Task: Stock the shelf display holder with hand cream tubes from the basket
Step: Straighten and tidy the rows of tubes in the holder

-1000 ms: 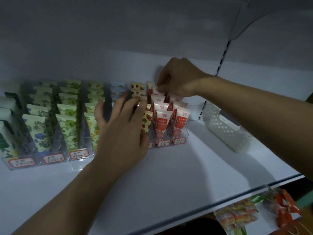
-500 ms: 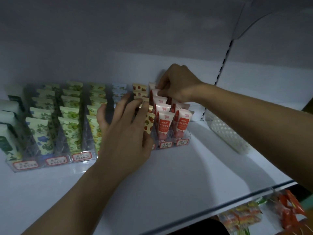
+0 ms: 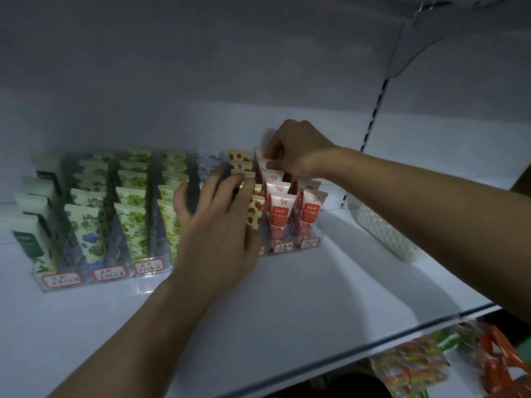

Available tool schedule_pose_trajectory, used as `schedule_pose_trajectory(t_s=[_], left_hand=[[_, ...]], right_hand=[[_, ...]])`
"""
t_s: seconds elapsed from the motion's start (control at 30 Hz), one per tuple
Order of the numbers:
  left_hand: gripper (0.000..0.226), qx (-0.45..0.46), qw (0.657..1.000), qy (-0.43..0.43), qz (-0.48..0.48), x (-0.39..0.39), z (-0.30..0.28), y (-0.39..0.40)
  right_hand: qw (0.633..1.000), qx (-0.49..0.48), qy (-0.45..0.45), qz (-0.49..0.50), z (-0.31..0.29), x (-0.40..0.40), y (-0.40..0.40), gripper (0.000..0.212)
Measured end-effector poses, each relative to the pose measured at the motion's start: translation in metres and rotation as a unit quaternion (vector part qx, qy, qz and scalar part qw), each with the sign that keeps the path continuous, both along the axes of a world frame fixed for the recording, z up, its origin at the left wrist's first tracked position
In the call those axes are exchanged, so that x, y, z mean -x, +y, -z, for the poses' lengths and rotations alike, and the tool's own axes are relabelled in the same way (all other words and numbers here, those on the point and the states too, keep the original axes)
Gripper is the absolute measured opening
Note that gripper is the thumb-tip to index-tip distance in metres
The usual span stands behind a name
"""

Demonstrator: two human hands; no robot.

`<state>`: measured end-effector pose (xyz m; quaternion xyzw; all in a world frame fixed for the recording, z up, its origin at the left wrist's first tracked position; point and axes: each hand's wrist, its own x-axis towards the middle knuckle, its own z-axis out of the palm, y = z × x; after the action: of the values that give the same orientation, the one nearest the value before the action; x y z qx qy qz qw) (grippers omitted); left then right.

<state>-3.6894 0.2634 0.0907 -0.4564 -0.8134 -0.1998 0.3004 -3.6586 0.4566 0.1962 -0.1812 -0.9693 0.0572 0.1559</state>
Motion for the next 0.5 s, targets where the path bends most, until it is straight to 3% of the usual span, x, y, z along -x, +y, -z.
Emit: schedule_pose_trajectory(t_s=[0.1, 0.23, 0.5], left_hand=[[0.070, -0.002, 1.000, 0.001, 0.002, 0.001, 0.000, 0.000], [0.069, -0.003, 1.000, -0.005, 0.002, 0.002, 0.000, 0.000], [0.068, -0.006, 1.000, -0.009, 0.003, 0.004, -0.001, 0.001]], right_hand=[[0.999, -0.037, -0.012, -0.013, -0.015, -0.004, 0.003, 0.013], [0.994, -0.074, 0.081, -0.014, -0.042, -0.005, 0.012, 0.017], [0.995, -0.081, -0.008, -0.053, -0.023, 0.018, 0.016, 0.015]])
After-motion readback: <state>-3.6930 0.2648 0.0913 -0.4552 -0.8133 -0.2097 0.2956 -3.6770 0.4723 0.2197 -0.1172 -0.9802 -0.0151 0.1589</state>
